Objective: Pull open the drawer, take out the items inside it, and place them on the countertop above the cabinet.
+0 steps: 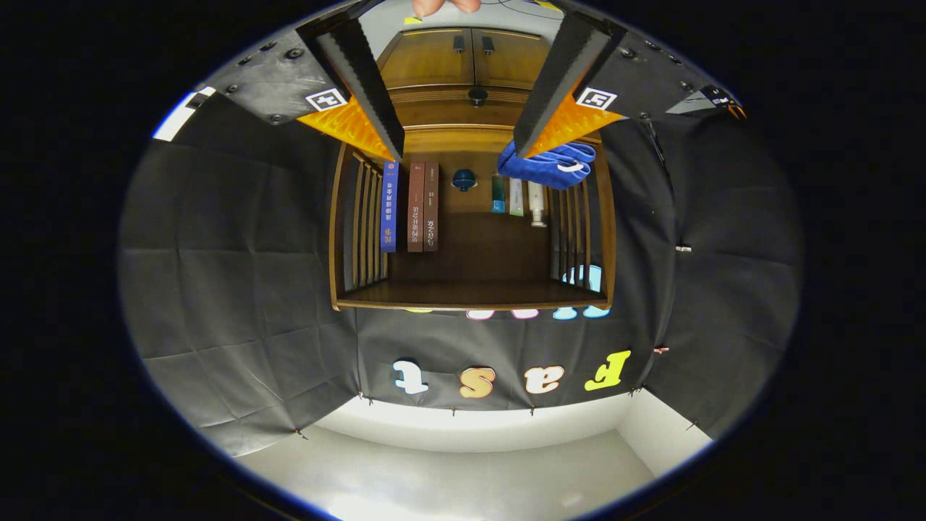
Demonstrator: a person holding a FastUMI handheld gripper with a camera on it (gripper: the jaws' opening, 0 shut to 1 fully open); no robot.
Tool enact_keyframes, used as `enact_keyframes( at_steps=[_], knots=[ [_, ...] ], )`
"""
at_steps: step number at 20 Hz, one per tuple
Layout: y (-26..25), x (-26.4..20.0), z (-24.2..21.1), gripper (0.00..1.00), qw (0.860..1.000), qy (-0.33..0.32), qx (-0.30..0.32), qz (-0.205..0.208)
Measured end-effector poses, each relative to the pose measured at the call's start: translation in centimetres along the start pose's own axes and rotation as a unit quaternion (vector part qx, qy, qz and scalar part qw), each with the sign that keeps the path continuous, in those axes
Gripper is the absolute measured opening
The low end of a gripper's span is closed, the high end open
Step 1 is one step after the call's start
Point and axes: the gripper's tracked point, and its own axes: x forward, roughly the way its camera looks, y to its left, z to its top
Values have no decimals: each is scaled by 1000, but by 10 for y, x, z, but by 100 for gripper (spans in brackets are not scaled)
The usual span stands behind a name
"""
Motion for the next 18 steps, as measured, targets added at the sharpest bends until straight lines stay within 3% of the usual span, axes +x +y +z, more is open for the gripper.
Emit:
enact_keyframes(
  at_steps=[8,18],
  knots=[
    [5,33,-44,99,1000,6,2,0],
    [32,143,-122,99,999,45,-16,11]
  ],
)
